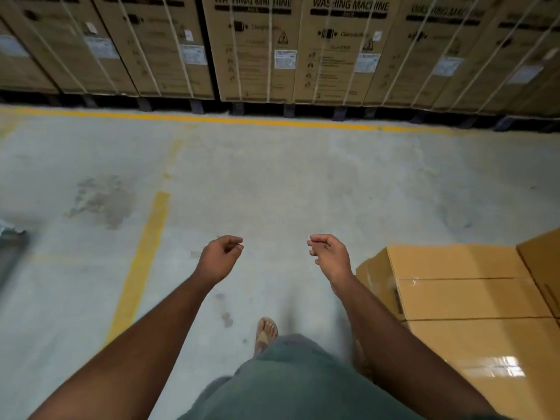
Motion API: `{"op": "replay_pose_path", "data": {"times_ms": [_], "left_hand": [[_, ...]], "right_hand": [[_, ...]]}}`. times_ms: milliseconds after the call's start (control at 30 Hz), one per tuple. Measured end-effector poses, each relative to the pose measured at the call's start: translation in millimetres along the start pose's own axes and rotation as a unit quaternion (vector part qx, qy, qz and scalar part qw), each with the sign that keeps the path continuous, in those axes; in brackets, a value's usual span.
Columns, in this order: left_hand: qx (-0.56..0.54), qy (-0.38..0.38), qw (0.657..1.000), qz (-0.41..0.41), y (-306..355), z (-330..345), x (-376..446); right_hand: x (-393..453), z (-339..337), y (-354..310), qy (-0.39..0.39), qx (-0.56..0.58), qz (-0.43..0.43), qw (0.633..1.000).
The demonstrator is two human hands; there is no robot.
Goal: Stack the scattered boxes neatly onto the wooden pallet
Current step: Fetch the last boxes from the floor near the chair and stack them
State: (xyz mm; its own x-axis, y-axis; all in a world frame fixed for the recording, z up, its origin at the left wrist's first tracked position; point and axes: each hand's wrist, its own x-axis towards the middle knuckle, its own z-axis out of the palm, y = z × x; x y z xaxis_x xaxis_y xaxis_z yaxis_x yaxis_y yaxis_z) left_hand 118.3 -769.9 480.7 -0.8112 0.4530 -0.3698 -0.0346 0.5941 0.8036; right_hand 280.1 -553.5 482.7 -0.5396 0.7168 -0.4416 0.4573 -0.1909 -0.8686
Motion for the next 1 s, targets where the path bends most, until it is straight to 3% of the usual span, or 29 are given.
{"op": "replay_pose_path", "data": {"times_ms": [200, 333, 633, 800, 1000], "left_hand": [[-0.03, -0.015, 0.999, 0.017, 61.9, -42.1, 126.6], [-0.024, -0.036, 0.999, 0.022, 88.3, -58.4, 231.3], [0.037, -0.13, 0.988, 0.08, 176.8, -65.9, 453.6], [0.075, -0.233, 0.963, 0.111, 258.8, -10.5, 525.3], [0.111, -0.317, 0.926, 0.171, 361.6, 132.5, 594.8]], "right_hand": [[87.4, 51.9, -105.3, -0.003, -0.052, -0.081, 0.995], [164.5, 93.9, -162.7, -0.027, -0.034, -0.08, 0.996], [297.9, 117.0, -241.6, 0.126, 0.031, -0.035, 0.991], [348.2, 69.3, -254.7, 0.222, 0.125, 0.002, 0.967], [429.1, -43.6, -235.5, 0.354, 0.185, 0.038, 0.916]]}}
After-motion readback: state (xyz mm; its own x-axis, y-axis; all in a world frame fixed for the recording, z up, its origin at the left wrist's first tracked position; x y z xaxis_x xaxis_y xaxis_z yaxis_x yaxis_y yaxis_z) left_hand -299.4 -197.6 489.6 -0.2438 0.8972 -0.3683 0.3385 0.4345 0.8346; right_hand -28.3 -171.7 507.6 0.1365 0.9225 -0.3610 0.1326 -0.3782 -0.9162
